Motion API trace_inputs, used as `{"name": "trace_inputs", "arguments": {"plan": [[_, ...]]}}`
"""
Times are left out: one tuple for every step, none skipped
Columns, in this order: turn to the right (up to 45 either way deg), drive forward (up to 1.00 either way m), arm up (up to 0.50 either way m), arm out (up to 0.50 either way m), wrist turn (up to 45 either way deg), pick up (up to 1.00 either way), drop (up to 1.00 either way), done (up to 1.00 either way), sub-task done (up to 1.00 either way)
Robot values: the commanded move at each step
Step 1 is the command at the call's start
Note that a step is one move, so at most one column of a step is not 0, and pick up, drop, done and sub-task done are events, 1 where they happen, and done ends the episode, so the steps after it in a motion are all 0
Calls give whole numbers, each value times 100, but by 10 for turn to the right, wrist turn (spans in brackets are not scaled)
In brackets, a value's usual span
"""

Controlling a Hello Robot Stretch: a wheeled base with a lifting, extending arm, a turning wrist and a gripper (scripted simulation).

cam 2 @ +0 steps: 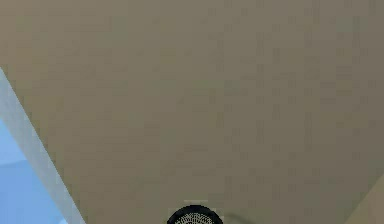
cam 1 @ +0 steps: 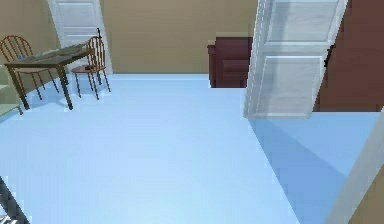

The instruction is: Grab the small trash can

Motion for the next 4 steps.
{"name": "trace_inputs", "arguments": {"plan": [[0, 0, 0, 0, 450, 0, 0, 0, 0], [0, 0, 0, 0, 450, 0, 0, 0, 0], [0, 0, 0, 0, 90, 0, 0, 0, 0], [0, 0, 0, 2, 0, 0, 0, 0, 0]]}}
